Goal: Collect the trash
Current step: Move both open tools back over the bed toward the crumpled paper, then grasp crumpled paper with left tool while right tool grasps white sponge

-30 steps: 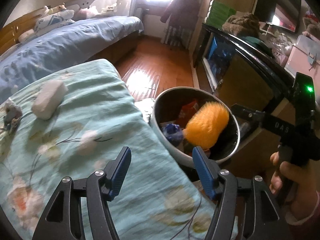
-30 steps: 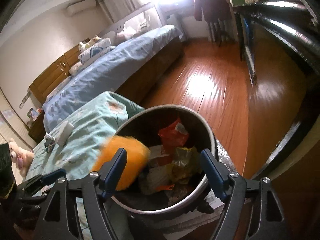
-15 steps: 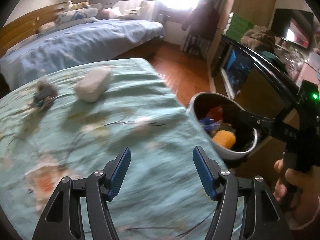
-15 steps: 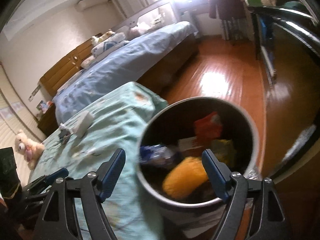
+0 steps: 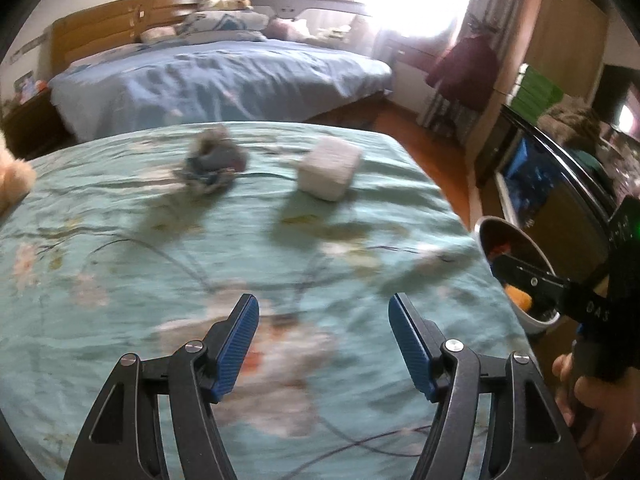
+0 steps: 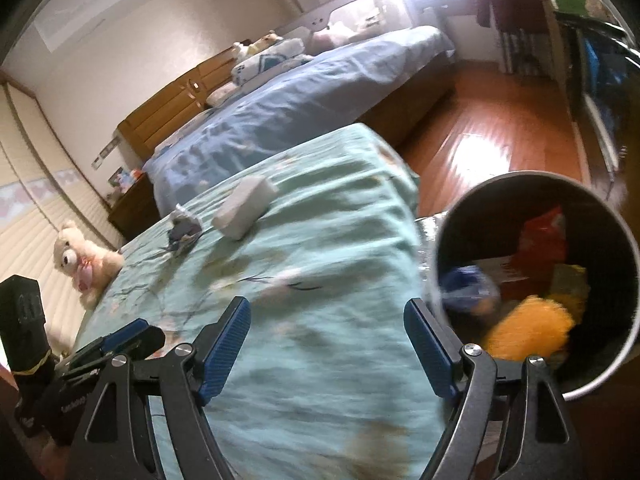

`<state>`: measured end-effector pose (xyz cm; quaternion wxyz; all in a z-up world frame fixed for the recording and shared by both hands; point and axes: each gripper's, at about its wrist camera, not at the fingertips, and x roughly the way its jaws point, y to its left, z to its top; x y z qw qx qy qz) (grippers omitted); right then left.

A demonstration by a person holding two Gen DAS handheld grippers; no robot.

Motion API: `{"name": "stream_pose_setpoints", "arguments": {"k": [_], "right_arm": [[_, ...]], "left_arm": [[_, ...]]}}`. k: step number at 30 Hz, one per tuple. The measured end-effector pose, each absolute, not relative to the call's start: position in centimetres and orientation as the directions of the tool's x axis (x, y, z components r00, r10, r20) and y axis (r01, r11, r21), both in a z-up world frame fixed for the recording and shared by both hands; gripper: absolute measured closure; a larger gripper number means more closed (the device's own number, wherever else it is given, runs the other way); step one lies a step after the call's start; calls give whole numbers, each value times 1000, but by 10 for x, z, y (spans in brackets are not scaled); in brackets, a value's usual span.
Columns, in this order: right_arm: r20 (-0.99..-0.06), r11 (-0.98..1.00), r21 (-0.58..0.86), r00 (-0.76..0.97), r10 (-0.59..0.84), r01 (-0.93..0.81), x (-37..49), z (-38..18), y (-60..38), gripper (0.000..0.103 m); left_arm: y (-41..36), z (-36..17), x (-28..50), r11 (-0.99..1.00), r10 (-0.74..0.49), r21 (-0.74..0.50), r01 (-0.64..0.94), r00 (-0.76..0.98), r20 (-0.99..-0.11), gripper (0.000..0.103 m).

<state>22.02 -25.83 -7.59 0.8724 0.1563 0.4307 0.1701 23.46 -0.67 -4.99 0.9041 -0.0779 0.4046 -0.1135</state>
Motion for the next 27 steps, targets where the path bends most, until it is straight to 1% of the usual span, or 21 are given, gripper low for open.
{"name": "stream_pose_setpoints", "arguments": {"k": [6,13,16,27], "right_arm": [[-693,880,435,553,463,-191,230,-77,-233,23],[-693,870,439,532,487,-224,249,-78,-203,23],[-694,869,436,528,490,-234,258,-79,-193,23],[-689,863,448,526,499,-232,296,-87,-165,23]], "left_arm": [[17,-50,243,971,-226,-223,90,653,-722,36],[36,-49,254,974,-204,-217,66,675,-709,36],[42,-49,262,981,-167,-192,38,681,-713,36],[61,-57,308,982,-142,-190,5,683,-717,35]]}}
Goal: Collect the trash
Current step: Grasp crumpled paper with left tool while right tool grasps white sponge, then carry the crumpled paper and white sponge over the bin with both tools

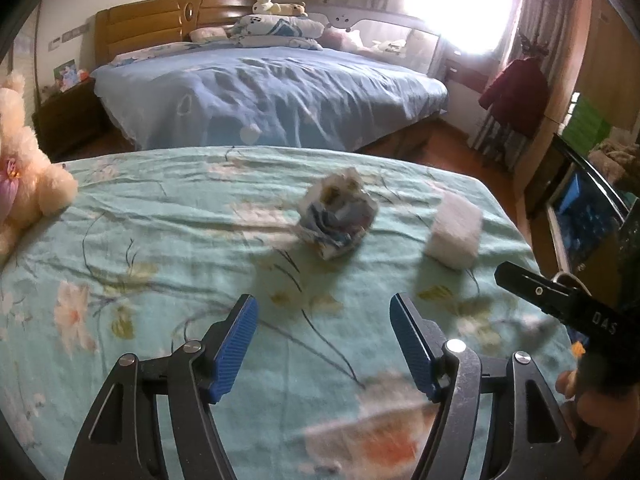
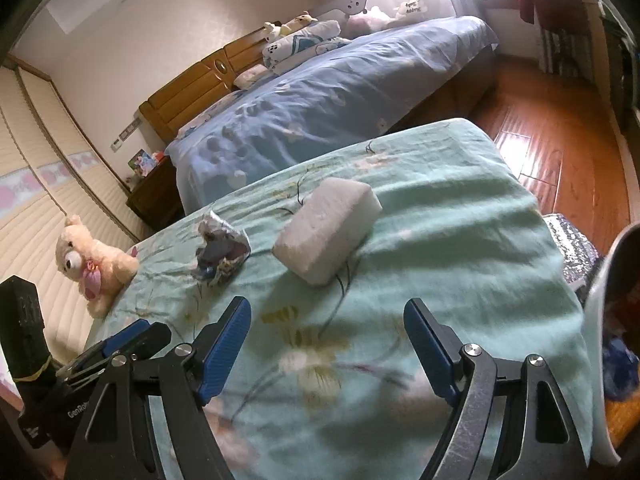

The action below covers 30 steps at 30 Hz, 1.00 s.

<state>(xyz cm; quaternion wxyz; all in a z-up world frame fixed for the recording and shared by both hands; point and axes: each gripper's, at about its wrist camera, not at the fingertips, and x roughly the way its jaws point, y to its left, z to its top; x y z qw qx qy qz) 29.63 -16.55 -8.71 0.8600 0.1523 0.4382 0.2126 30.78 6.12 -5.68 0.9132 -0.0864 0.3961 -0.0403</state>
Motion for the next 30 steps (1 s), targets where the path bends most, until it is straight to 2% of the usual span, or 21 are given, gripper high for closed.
{"name": "stream_pose_setpoints", "arguments": {"k": [12,14,15,17,19,22,24,29,30], "right_arm": [[-695,870,448,532,483,-206,339,-99,-149,25],[-702,873,440,526,480,-209,345,-102,-146,31],[-706,874,438,520,480,-212,347,-104,-144,42],[-708,876,429,520,478,-221,348,-107,-142,46],[-706,877,424,524,476,-226,346,-106,-142,50],[-697,870,445,529,485,-211,343,-105,-149,58],[-689,868,454,537,486,-203,338,-101,-154,67],[-677,860,469,543,497,-203,323,-88,-160,75],[-676,857,474,541,500,-201,321,-86,-160,76]], "left_arm": [[67,-74,374,978,-154,-208,3,682,-715,36],[67,-79,385,973,-178,-230,14,680,-711,36],[66,-82,389,972,-183,-233,17,679,-711,38],[64,-88,397,971,-196,-237,32,674,-712,50],[62,-94,403,968,-215,-248,45,657,-723,71],[64,-96,406,962,-245,-264,73,662,-708,78],[64,-94,403,961,-253,-264,87,666,-702,81],[66,-93,398,954,-283,-276,116,651,-704,83],[67,-92,396,952,-291,-280,123,649,-703,91]]}}
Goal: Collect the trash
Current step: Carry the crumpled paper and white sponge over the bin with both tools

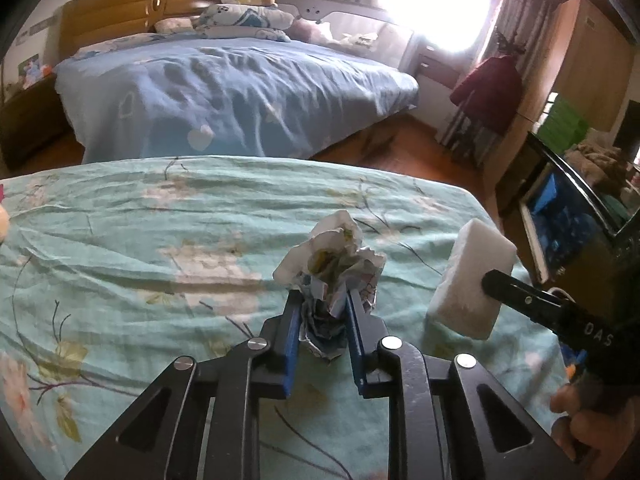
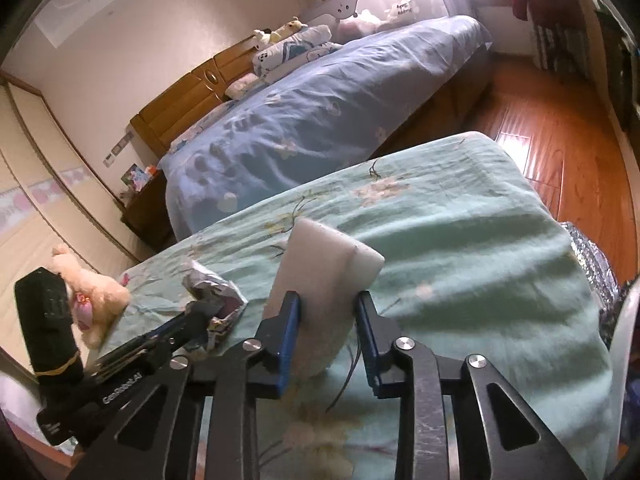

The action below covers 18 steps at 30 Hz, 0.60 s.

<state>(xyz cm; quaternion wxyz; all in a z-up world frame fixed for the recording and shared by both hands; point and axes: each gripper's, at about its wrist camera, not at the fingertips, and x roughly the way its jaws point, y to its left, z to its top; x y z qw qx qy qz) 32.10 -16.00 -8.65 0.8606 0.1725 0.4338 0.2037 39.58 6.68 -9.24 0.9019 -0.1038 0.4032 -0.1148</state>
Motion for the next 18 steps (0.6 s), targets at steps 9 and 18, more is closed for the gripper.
{"name": "stream_pose_setpoints", "arguments": {"k": [9,18], "right_arm": [[-662,849,501,557,501,-169,279,-78,-175,77],[-648,841,512,564,511,-174,247,-70,-205,77]], "left_arm": [[65,-77,362,942,-333,-279,189,649,-684,91],[41,-65,323,945,-327,-252,210,660,-676,91]]}}
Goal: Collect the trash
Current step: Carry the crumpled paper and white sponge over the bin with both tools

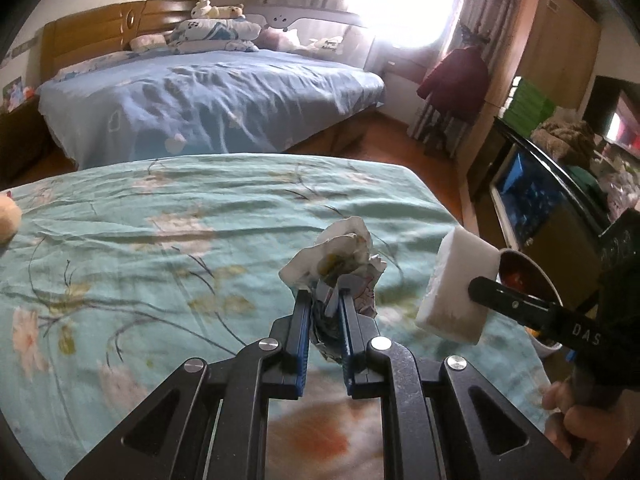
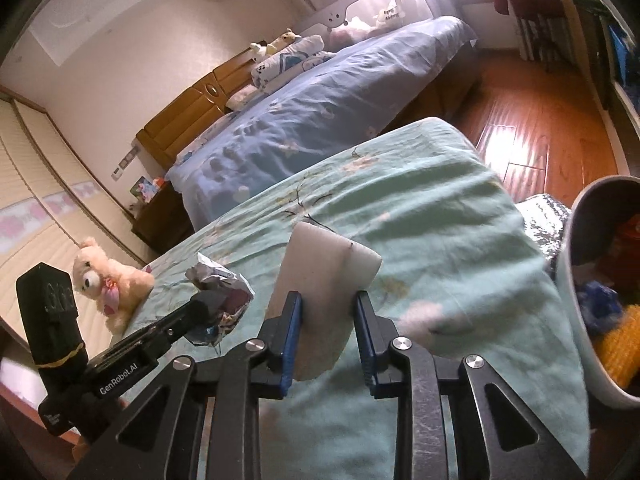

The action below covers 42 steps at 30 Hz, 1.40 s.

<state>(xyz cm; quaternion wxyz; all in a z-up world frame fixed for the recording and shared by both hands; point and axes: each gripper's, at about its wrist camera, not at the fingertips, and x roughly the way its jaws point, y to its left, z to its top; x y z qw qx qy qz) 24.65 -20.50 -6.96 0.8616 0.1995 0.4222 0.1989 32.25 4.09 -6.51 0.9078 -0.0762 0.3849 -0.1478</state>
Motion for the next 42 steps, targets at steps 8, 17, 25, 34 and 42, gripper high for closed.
{"name": "stream_pose_setpoints", "arguments": {"k": [8,17,25,34,42], "right_arm": [[-635,830,528,566,526,-178,221,-67,-236,77],[-618,823,541,580,530,-176,199,-65,-266,77],[-611,817,553,586,532,-165,190,-67,-285,77],[-600,820,554,613,514,-145,179,-66,-312,77],[-599,824,556,632,492,-114,174,-65,-333,77]], "left_arm": [[4,-58,288,947,-322,-224,232,652,-686,91],[-33,-46,262,947,-317,-192,257,653,-688,91],[-59,-41,246,943,-320,-169,287,645,-694,91],[-86,-35,239,930,-339,-149,335,632,-697,91],[-102,-31,237,919,-356,-139,368,626,-694,91]]}}
